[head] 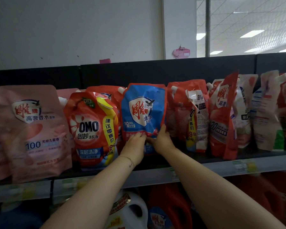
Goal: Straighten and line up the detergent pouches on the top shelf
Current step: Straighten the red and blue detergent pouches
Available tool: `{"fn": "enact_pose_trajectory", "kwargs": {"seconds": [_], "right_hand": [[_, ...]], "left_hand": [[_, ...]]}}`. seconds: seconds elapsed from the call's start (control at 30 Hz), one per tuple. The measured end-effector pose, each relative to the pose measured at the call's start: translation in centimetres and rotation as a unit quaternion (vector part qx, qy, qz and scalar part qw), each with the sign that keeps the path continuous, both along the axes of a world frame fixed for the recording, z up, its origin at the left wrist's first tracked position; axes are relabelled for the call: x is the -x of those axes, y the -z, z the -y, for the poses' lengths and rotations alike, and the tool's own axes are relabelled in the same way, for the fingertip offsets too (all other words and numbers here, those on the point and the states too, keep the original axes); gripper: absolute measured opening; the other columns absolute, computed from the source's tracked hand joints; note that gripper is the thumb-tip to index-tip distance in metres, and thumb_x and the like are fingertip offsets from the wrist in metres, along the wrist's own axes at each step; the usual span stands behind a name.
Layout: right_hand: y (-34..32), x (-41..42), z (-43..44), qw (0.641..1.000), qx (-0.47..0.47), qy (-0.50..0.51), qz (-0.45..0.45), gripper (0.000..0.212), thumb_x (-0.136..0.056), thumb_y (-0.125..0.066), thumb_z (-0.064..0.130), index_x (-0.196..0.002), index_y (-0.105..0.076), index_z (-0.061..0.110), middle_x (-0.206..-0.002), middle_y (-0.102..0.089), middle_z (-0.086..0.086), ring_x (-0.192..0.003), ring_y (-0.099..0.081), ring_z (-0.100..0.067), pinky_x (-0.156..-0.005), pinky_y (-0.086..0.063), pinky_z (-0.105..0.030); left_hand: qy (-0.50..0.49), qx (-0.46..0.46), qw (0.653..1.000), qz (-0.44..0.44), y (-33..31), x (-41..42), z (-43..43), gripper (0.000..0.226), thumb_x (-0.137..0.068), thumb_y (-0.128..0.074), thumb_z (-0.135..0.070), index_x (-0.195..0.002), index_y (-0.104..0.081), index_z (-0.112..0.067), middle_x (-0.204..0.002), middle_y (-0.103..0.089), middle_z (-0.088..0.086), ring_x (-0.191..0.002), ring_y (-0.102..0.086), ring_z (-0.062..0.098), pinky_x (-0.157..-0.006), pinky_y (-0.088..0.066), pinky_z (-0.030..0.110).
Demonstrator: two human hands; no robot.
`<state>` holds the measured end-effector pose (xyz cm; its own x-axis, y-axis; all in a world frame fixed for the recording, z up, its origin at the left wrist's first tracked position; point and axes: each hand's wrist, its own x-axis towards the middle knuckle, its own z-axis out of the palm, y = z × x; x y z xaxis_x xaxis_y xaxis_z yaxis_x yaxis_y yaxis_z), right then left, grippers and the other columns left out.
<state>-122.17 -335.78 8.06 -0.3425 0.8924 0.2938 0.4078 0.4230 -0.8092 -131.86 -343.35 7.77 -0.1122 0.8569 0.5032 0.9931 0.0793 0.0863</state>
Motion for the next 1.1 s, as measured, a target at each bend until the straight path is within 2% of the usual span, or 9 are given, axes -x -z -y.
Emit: {"fn": "enact_pose_trajectory", "kwargs": {"seconds": [0.1,0.23,0.3,0.43,0.57,0.7,0.9,1.0,1.1], "right_hand": [[0.7,-0.2,0.3,1.0,-0.001,0.009,0.023,0.098,-0.086,-0.061,0.052,-0.15,0.005,0.016,-0.15,-0.024,-0.02,-0.132,-0.039,-0.036,-0.106,-0.037,-0.046],[0.1,-2.2,0.8,0.997,-0.007,-0.02,0.075,0.098,-0.085,-0.057,0.06,-0.15,0.002,0.017,-0.143,-0.042,-0.013,-0.124,-0.049,-0.031,-0.101,-0.044,-0.044],[-0.7,-3.6,1.2,0.992,-0.022,-0.025,0.123,0.09,-0.085,-0.058,0.058,-0.148,-0.012,0.014,-0.138,-0.048,-0.011,-0.12,-0.052,-0.03,-0.097,-0.046,-0.042],[-1.8,-7.0,1.7,0.972,-0.119,0.019,0.204,0.045,-0.089,-0.054,0.049,-0.121,-0.052,0.017,-0.118,-0.06,-0.006,-0.1,-0.06,-0.028,-0.082,-0.051,-0.037],[-1.8,-10.5,1.8,0.946,-0.206,0.088,0.233,0.029,-0.092,-0.049,0.044,-0.099,-0.058,0.017,-0.093,-0.061,-0.003,-0.083,-0.06,-0.026,-0.066,-0.049,-0.032],[-1.4,-13.5,1.8,0.922,-0.262,0.132,0.251,0.026,-0.091,-0.048,0.042,-0.082,-0.053,0.017,-0.08,-0.057,-0.002,-0.077,-0.062,-0.028,-0.062,-0.046,-0.031],[-1.1,-16.5,1.4,0.915,-0.265,0.135,0.273,0.016,-0.09,-0.047,0.03,-0.084,-0.054,0.017,-0.087,-0.063,-0.004,-0.078,-0.062,-0.027,-0.061,-0.044,-0.031],[-1.1,-16.7,1.2,0.92,-0.264,0.122,0.263,0.009,-0.09,-0.047,0.023,-0.083,-0.049,0.019,-0.091,-0.062,-0.003,-0.079,-0.059,-0.026,-0.063,-0.041,-0.03],[-0.9,-16.5,1.1,0.919,-0.268,0.116,0.264,0.01,-0.09,-0.046,0.02,-0.095,-0.055,0.019,-0.095,-0.063,-0.002,-0.078,-0.056,-0.024,-0.064,-0.04,-0.03]], "left_hand": [[-0.011,0.025,1.0,0.001,-0.3,-0.3,0.0,0.05,-0.081,-0.068,-0.003,-0.126,-0.048,-0.012,-0.13,-0.046,0.005,-0.125,-0.04,0.022,-0.106,-0.038,0.035],[-0.021,0.035,0.999,-0.011,-0.9,-0.8,0.7,0.041,-0.083,-0.064,-0.009,-0.12,-0.048,-0.014,-0.124,-0.047,0.004,-0.119,-0.046,0.022,-0.095,-0.046,0.034],[-0.032,0.015,0.999,-0.017,-1.1,-1.3,1.2,0.032,-0.087,-0.059,-0.02,-0.117,-0.05,-0.016,-0.119,-0.051,0.002,-0.111,-0.052,0.021,-0.084,-0.047,0.033],[-0.056,-0.041,0.998,-0.007,-1.6,-3.2,1.1,0.019,-0.093,-0.047,-0.034,-0.096,-0.055,-0.017,-0.1,-0.061,0.004,-0.091,-0.061,0.023,-0.069,-0.047,0.03],[-0.002,-0.044,0.999,-0.002,-2.1,-6.8,-0.5,0.02,-0.095,-0.043,-0.033,-0.086,-0.051,-0.017,-0.092,-0.061,0.008,-0.085,-0.061,0.028,-0.069,-0.049,0.034],[0.046,-0.034,0.996,0.07,-2.1,-10.1,-3.2,0.023,-0.094,-0.047,-0.038,-0.097,-0.054,-0.017,-0.104,-0.06,0.007,-0.096,-0.058,0.027,-0.079,-0.05,0.038],[0.049,0.004,0.986,0.159,-1.6,-13.6,-6.7,0.038,-0.092,-0.048,-0.051,-0.109,-0.053,-0.017,-0.115,-0.051,0.009,-0.102,-0.055,0.03,-0.088,-0.048,0.043],[0.052,-0.005,0.98,0.193,-1.6,-14.6,-7.6,0.036,-0.094,-0.047,-0.047,-0.107,-0.058,-0.015,-0.116,-0.048,0.01,-0.099,-0.056,0.032,-0.088,-0.048,0.043],[0.052,-0.034,0.974,0.217,-1.5,-14.9,-8.0,0.033,-0.098,-0.04,-0.039,-0.106,-0.062,-0.015,-0.12,-0.046,0.011,-0.096,-0.056,0.032,-0.088,-0.048,0.041]]}}
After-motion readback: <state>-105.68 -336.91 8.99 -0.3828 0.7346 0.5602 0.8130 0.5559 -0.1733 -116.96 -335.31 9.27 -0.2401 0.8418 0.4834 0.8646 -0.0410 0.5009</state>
